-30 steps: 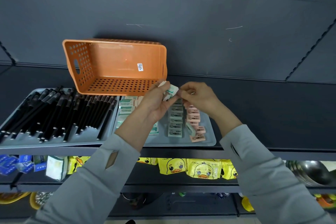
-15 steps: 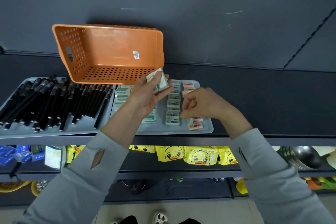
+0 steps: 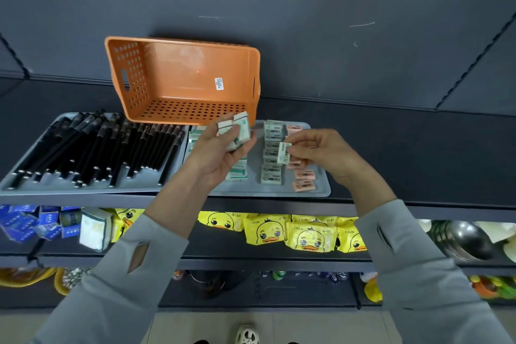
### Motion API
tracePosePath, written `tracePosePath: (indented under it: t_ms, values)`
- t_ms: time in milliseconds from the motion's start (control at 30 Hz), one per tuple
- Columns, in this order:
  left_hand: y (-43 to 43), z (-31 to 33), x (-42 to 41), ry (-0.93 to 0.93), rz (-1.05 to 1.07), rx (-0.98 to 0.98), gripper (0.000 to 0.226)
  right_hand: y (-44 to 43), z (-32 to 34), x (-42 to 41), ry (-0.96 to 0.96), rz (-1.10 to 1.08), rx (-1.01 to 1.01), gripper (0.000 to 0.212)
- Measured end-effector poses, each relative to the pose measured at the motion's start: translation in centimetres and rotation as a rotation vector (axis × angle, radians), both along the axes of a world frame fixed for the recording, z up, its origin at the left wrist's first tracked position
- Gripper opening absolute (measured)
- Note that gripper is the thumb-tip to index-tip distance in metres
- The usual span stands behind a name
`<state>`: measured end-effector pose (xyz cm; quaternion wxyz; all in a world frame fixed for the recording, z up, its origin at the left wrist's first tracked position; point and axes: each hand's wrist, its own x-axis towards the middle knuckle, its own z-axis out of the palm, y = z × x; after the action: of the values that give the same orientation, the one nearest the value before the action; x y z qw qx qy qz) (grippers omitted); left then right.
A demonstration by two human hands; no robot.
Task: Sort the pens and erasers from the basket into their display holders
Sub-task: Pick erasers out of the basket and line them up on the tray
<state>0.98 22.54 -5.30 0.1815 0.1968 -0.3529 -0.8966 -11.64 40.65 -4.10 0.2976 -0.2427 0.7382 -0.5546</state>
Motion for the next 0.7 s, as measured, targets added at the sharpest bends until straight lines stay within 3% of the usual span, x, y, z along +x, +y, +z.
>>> tracePosePath:
  t_ms: [167,333,567,633,700]
  values:
    - [-0.5,0.5,2.2,-0.035,-0.033,0.004,0.018,-1.3,-0.4,1.6,0.086,-0.106,0.037,0.024]
    - [-0.2,0.3,3.1,-0.05,-0.089,-0.004,0.034,-2.4,-1.5,3.0,0.042,-0.158,0.14,0.017]
    - [0.1,0.4,3.5,-0.043,-0.101,-0.122,0.043,-3.5,-1.8,2.8,0.665,-0.068,0.59,0.013]
    - [0.2,0.5,3.1,-0.036,-0.083,-0.124,0.045,-3.8,-1.6,2.9,0.713,-0.09,0.537,0.014]
    - [0.4,0.8,2.4,-0.032,-0.036,-0.131,0.047,-4.3,-0.6,3.1,0.511,-0.116,0.281,0.023]
